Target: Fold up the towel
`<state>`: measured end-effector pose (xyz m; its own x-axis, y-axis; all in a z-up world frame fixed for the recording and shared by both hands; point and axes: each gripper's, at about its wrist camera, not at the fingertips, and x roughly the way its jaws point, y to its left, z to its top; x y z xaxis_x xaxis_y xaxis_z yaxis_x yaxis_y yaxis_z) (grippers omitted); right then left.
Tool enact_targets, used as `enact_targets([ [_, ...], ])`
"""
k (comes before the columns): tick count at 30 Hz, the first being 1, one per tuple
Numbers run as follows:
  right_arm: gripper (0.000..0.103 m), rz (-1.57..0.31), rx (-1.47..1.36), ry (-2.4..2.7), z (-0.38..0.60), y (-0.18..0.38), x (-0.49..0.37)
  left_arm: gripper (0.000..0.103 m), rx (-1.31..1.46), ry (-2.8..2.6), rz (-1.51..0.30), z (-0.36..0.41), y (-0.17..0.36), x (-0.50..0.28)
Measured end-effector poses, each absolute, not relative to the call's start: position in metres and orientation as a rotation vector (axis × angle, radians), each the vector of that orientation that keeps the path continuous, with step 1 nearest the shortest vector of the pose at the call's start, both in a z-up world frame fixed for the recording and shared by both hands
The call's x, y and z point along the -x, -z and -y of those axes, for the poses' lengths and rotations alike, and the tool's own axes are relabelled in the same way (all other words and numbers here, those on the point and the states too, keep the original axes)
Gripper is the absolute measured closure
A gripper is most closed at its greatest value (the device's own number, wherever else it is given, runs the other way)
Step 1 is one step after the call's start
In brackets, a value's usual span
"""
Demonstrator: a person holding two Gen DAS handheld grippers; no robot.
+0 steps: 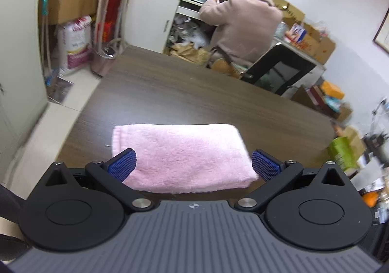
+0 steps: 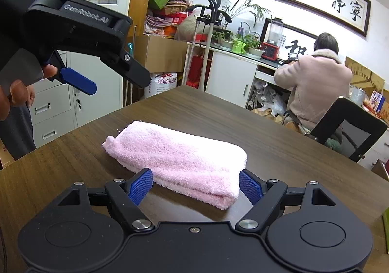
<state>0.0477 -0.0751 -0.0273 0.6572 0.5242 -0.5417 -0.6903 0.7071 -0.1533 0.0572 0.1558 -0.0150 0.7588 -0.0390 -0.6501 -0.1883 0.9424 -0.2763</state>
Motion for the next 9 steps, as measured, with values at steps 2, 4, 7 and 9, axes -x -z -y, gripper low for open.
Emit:
enact_targets([
  [2,0.026,-0.488,0.361,-0.703,0.0778,0.0269,-0.0464,0.0,0.312,-0.093,-0.708,-0.1511,0.0148,-0.056],
  [4,0.026,-0.487,0.359,-0.7,0.0796,0.0267,-0.0454,0.0,0.337,-0.073,-0.696,-0.1502,0.0153,-0.0542],
  [7,0.026,-0.486,0.355,-0.695,0.0824,0.027,-0.0444,0.0,0.438,-0.031,-0.664,-0.1534,0.0198,-0.0487],
  [9,0.026,-0.487,0.353,-0.693,0.0838,0.0274,-0.044,0.0,0.47,-0.025,-0.656,-0.1531,0.0227,-0.0467],
])
